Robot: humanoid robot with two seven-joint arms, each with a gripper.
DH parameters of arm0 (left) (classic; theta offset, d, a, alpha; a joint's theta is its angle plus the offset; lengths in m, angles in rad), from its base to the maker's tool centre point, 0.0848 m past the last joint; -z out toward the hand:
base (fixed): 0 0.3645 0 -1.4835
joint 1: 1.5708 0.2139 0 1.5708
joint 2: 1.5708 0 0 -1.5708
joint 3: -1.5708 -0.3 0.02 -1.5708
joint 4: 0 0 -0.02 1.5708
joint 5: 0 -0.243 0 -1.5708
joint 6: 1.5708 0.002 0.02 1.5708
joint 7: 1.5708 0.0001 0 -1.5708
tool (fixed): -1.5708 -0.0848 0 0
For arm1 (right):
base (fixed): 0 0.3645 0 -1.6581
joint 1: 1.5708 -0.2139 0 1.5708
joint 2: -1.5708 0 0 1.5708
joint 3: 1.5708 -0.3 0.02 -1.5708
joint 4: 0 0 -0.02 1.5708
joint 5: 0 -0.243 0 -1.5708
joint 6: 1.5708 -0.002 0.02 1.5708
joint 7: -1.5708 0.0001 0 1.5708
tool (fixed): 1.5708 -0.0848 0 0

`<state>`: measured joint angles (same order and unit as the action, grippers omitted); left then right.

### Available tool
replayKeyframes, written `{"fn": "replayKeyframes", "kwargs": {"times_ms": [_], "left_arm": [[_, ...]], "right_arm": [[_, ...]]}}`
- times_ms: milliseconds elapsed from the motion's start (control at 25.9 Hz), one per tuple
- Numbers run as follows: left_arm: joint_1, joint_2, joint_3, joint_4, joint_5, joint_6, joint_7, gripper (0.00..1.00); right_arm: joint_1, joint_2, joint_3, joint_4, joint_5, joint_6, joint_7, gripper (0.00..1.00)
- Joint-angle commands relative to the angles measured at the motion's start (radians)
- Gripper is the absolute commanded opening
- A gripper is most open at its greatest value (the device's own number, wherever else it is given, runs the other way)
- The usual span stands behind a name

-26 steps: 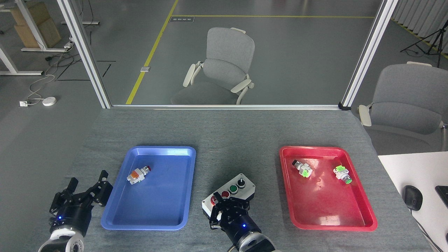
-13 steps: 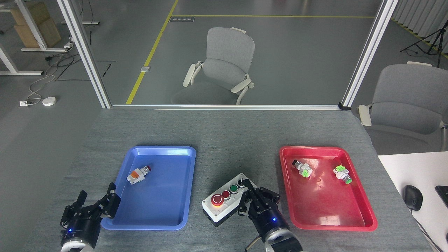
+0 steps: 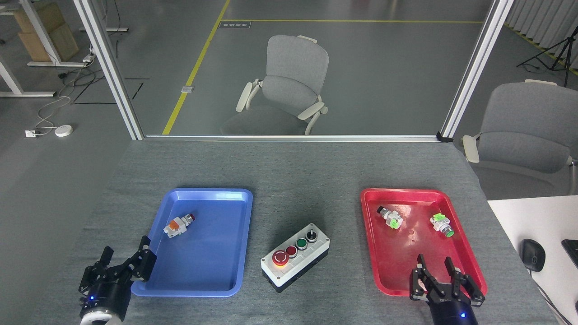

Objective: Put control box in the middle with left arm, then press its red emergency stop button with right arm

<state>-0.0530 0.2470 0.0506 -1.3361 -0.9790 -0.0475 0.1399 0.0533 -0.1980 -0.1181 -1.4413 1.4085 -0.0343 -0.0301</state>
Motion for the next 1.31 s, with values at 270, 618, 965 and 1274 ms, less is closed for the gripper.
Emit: {"fn": "replayKeyframes", "kwargs": {"times_ms": [270, 618, 965, 1274], "left_arm": [[0.001, 0.000, 0.000, 0.000, 0.000, 0.000, 0.000, 0.99], [-0.001, 0.000, 0.000, 0.000, 0.000, 0.000, 0.000, 0.99], [0.001, 0.000, 0.000, 0.000, -0.001, 0.000, 0.000, 0.99], [0.001, 0.000, 0.000, 0.000, 0.000, 0.000, 0.000, 0.99]], "right_arm": [[0.023, -0.058, -0.075, -0.034, -0.060, -0.001, 0.006, 0.98], [0.014, -0.067, -0.057, -0.077, -0.066, -0.007, 0.004, 0.98], [-0.006, -0.075, -0.021, -0.120, -0.117, -0.022, 0.004, 0.98], [-0.033, -0.081, 0.044, -0.122, -0.117, -0.022, 0.004, 0.98]]}}
